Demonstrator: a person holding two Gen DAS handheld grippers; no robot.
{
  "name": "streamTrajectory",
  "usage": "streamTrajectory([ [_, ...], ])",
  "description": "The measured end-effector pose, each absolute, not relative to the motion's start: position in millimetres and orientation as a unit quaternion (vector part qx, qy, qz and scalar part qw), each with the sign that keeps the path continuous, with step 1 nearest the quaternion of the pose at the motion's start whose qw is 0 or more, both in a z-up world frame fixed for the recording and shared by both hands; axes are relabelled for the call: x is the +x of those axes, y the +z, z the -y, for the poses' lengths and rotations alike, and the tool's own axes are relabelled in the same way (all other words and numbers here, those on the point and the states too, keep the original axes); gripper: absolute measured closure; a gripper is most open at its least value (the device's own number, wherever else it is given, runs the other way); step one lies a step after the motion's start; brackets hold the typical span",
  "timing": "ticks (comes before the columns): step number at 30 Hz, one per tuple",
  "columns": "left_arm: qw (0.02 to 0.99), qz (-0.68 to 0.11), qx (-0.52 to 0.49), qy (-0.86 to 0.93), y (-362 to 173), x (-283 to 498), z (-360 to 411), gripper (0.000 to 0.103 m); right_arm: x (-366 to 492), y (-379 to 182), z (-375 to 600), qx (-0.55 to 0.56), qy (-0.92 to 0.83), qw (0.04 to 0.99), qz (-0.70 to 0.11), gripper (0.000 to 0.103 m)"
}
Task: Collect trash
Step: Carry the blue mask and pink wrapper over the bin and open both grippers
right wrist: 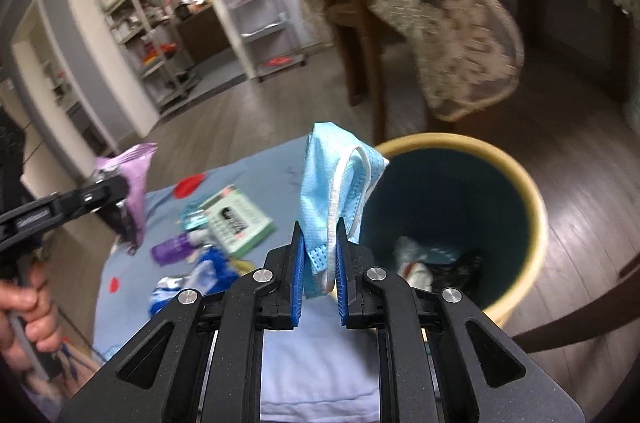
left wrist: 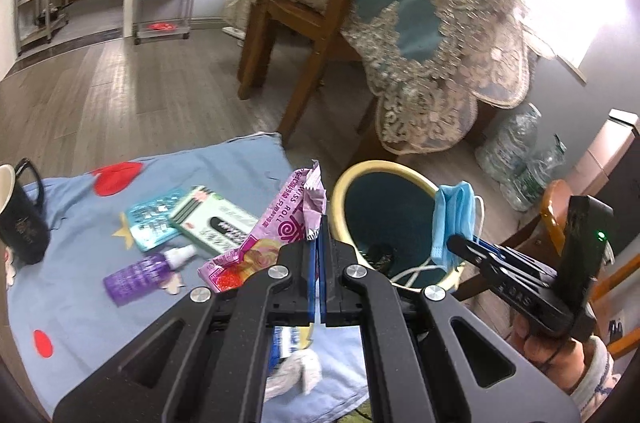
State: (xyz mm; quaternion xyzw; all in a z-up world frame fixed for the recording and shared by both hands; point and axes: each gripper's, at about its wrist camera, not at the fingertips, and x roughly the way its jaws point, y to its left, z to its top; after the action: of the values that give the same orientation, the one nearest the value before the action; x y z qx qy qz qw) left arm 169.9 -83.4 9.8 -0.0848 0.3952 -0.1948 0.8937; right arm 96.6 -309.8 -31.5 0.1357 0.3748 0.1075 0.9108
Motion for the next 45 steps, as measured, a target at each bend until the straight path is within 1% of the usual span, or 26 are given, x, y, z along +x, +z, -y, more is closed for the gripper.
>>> streamTrajectory([
  [9, 0.883, -0.401, -0.073, -0.234, 7, 176, 133, 0.103, 122, -63, 348, 0.150, 0.052, 0.892, -0.424, 0.087],
  [10, 0.881, -0.402, -0.074, -0.237, 7, 178, 137, 0.103, 125, -68, 349, 0.150, 0.048, 0.888, -0.432, 0.083],
  [11, 0.880, -0.402, -0.074, -0.241, 6, 179, 142, 0.103, 128, -74, 350, 0.148, 0.041, 0.884, -0.442, 0.074],
  [12, 0.880, -0.403, -0.073, -0.243, 6, 180, 145, 0.103, 129, -77, 349, 0.145, 0.036, 0.882, -0.447, 0.070],
  [13, 0.879, -0.403, -0.073, -0.245, 6, 181, 149, 0.103, 130, -80, 349, 0.143, 0.031, 0.881, -0.450, 0.062],
  [14, 0.878, -0.404, -0.073, -0.247, 6, 181, 152, 0.103, 131, -84, 350, 0.146, 0.029, 0.878, -0.455, 0.057],
  [17, 0.875, -0.406, -0.072, -0.255, 5, 184, 162, 0.103, 127, -84, 351, 0.149, 0.027, 0.878, -0.454, 0.049],
  [24, 0.864, -0.416, -0.072, -0.273, -2, 192, 183, 0.103, 112, -61, 363, 0.170, 0.016, 0.891, -0.421, 0.040],
  [26, 0.861, -0.418, -0.073, -0.280, -3, 196, 191, 0.103, 103, -52, 367, 0.175, 0.007, 0.895, -0.410, 0.033],
  [29, 0.858, -0.418, -0.072, -0.290, -5, 202, 202, 0.103, 91, -40, 372, 0.171, -0.010, 0.901, -0.400, 0.027],
  [32, 0.853, -0.422, -0.071, -0.298, -9, 207, 215, 0.103, 79, -35, 380, 0.180, -0.020, 0.902, -0.392, 0.024],
  [42, 0.831, -0.437, -0.065, -0.338, -32, 218, 259, 0.103, 61, -26, 405, 0.215, -0.056, 0.908, -0.354, 0.023],
  [44, 0.825, -0.441, -0.070, -0.345, -38, 220, 261, 0.100, 60, -26, 405, 0.214, -0.057, 0.909, -0.353, 0.022],
  [45, 0.824, -0.444, -0.070, -0.345, -40, 221, 261, 0.093, 59, -26, 405, 0.213, -0.058, 0.909, -0.353, 0.022],
])
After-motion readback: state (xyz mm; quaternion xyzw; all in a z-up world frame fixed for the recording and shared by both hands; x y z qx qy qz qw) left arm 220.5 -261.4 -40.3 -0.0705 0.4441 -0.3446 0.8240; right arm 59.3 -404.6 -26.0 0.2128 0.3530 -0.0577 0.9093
